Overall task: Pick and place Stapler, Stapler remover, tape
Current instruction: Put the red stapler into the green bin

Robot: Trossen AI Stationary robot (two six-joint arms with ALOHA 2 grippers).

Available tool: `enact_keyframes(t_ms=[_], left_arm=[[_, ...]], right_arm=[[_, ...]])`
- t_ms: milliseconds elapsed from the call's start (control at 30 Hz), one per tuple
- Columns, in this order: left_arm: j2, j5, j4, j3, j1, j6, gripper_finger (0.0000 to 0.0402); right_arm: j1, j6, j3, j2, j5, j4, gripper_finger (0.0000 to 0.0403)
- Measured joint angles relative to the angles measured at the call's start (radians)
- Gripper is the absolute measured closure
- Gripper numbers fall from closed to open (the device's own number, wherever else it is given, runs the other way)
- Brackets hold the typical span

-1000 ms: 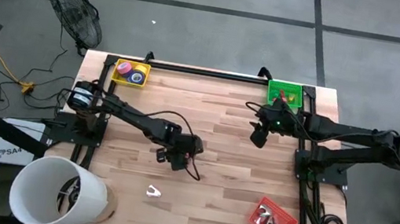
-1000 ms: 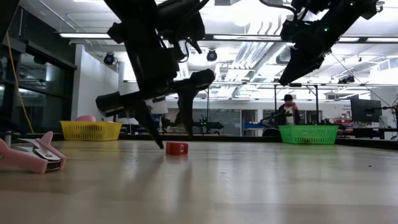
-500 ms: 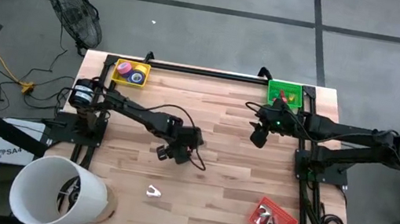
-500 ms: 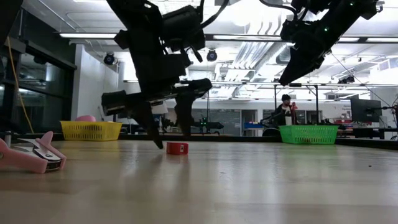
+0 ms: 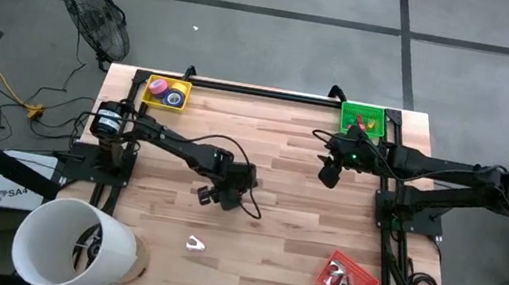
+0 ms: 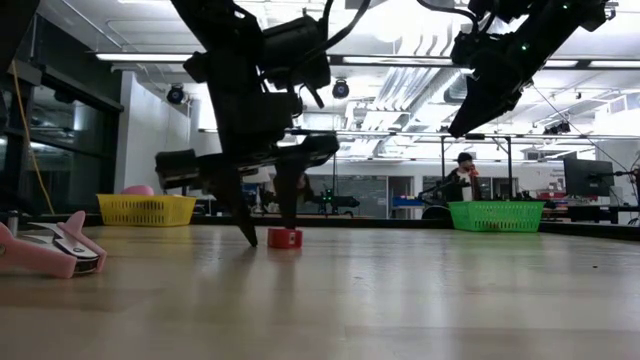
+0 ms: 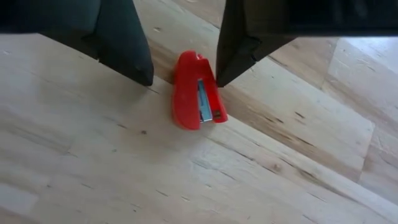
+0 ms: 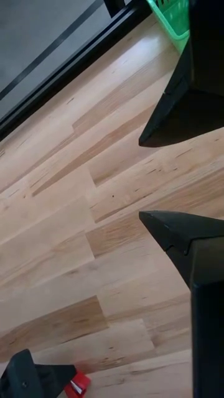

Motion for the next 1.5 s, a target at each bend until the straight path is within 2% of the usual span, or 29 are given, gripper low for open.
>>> enact_keyframes(t_ms=[267, 600, 867, 967, 1100, 1200, 1333, 1500], left_arm=[[0.002, 0.001, -0.002, -0.002, 0.000, -0.059, 0.0286], [0.003, 0.025, 0.002, -0.002, 0.000, -0.096, 0.0341], [0.006, 0.019, 0.011, 0.007, -0.001, -0.101, 0.0347], [0.008, -0.040, 0.050, 0.023, -0.002, -0.101, 0.0348], [0.008, -0.116, 0.115, 0.048, -0.001, -0.092, 0.0349], [0.008, -0.157, 0.175, 0.069, 0.000, -0.071, 0.0349], [0.007, -0.214, 0.229, 0.101, 0.000, -0.058, 0.0350], [-0.003, -0.231, 0.269, 0.131, 0.000, -0.028, 0.0350]], right_arm=[[0.000, 0.002, 0.000, 0.000, 0.000, 0.000, 0.0233], [0.000, 0.017, 0.000, 0.000, -0.007, 0.000, 0.0233], [0.031, 0.018, 0.000, 0.000, -0.019, 0.005, 0.0233], [0.071, 0.006, -0.001, 0.000, -0.007, 0.028, 0.0233], [0.149, -0.013, -0.001, 0.020, 0.053, 0.068, 0.0233], [0.220, -0.047, -0.004, 0.056, 0.150, 0.092, 0.0233], [0.314, -0.137, -0.109, 0.095, 0.288, 0.301, 0.0233], [0.417, -0.246, -0.318, 0.100, 0.367, 0.703, 0.0235]])
